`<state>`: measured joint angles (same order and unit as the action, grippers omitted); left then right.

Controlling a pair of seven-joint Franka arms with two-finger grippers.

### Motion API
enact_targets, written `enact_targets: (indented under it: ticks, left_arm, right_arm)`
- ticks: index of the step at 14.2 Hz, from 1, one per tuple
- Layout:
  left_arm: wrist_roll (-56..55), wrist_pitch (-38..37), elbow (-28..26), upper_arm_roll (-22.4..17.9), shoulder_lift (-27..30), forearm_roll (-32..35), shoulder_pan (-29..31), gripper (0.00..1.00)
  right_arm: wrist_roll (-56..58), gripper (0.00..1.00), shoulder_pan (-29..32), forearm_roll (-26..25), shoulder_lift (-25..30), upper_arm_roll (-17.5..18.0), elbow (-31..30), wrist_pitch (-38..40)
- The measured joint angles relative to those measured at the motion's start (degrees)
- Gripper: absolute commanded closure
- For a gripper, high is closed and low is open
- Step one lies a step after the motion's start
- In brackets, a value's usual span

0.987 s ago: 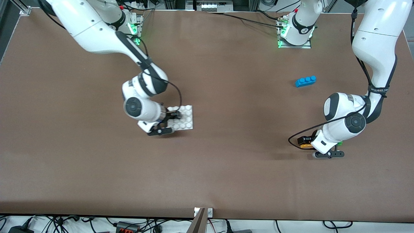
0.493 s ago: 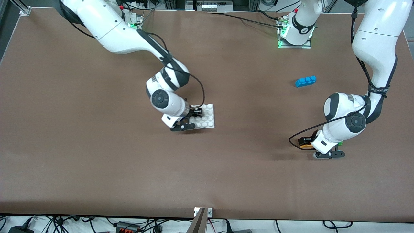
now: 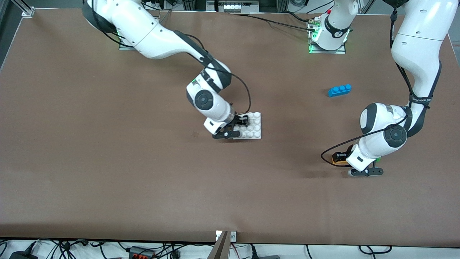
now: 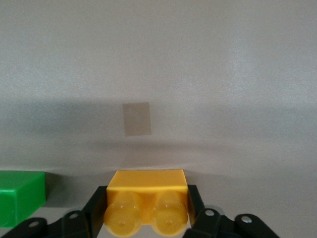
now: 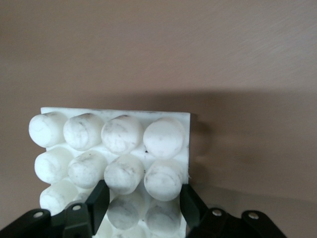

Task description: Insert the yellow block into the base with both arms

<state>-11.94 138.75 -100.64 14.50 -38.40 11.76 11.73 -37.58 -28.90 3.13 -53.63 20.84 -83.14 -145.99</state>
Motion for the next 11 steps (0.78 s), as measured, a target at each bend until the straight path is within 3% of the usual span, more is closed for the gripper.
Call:
enact_targets:
  ticks: [1, 7, 11]
  left_arm:
    - [0.0, 0.01, 0.0, 0.0, 0.0, 0.0, 0.0, 0.38]
    - [0.54, 0.01, -0.01, 0.0, 0.01, 0.0, -0.02, 0.45]
    - [1.15, -1.86, 0.02, 0.56, 0.84, 0.0, -0.18, 0.45]
  right_arm:
    - [-0.77, 0.0, -0.89, 0.0, -0.64, -0.01, 0.88, -0.09]
    - [-1.12, 0.0, -1.36, 0.0, -1.31, -0.25, 3.75, -0.32]
    - [-1.12, 0.0, 0.15, -0.54, 3.0, -0.91, 5.37, 11.48]
